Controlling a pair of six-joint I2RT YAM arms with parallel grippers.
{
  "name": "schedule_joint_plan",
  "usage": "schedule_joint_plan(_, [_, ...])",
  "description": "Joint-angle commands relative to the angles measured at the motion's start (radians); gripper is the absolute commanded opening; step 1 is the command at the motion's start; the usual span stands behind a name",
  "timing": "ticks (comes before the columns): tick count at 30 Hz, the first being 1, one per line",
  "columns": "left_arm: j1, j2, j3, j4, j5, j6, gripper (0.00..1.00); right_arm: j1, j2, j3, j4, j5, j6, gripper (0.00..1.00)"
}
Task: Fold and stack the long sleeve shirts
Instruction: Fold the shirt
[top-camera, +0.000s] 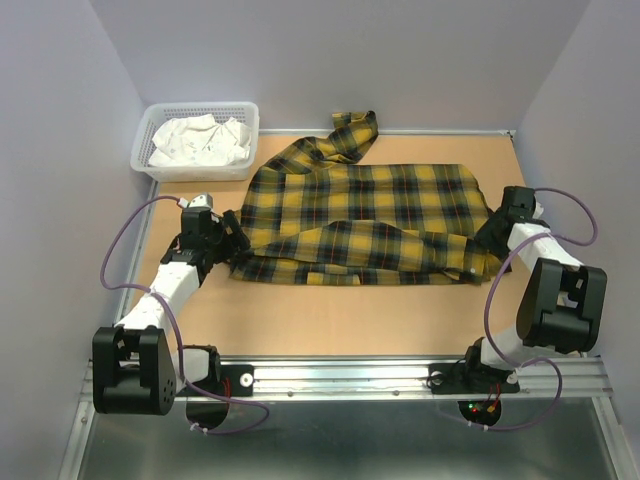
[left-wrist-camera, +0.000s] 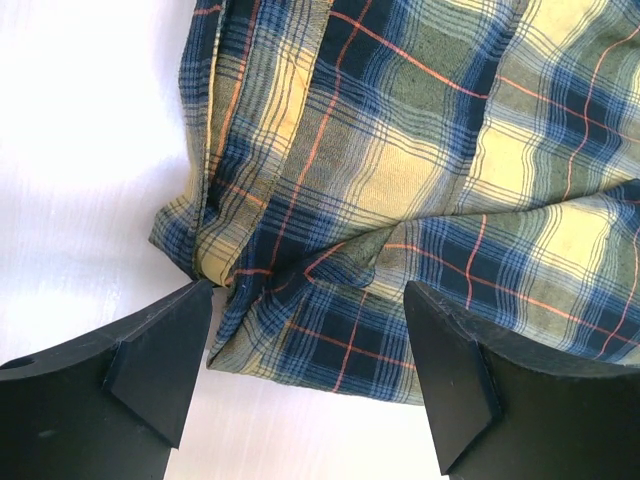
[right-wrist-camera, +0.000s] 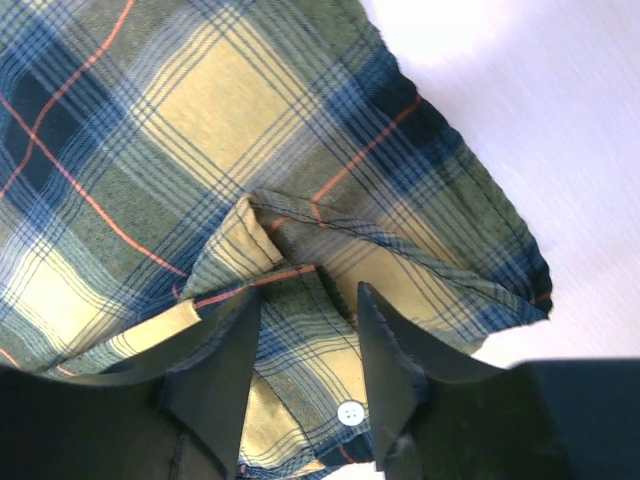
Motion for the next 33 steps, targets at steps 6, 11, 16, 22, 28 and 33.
schedule_joint_plan(6, [0.002,-0.011,0.017,0.040,-0.014,0.016,0.89,-0.008,0.032,0.056,0.075,-0.062,-0.044,0.46])
schedule_joint_plan(11, [0.002,-0.009,0.015,0.043,-0.011,0.013,0.89,-0.008,0.032,0.052,0.089,-0.071,-0.048,0.38])
schedule_joint_plan(16, [0.002,-0.006,0.015,0.046,-0.006,0.011,0.89,-0.008,0.023,0.050,0.092,-0.047,-0.065,0.21])
schedule_joint_plan(22, [0.003,-0.007,0.014,0.048,-0.003,0.010,0.89,-0.008,0.020,0.047,0.092,-0.018,-0.082,0.04])
schedule_joint_plan(28, [0.003,-0.007,0.011,0.049,-0.002,0.010,0.89,-0.008,0.014,0.038,0.092,0.021,-0.082,0.01])
schedule_joint_plan(33, [0.003,-0.007,0.012,0.051,-0.002,0.008,0.89,-0.008,-0.009,0.047,0.092,0.004,-0.088,0.01])
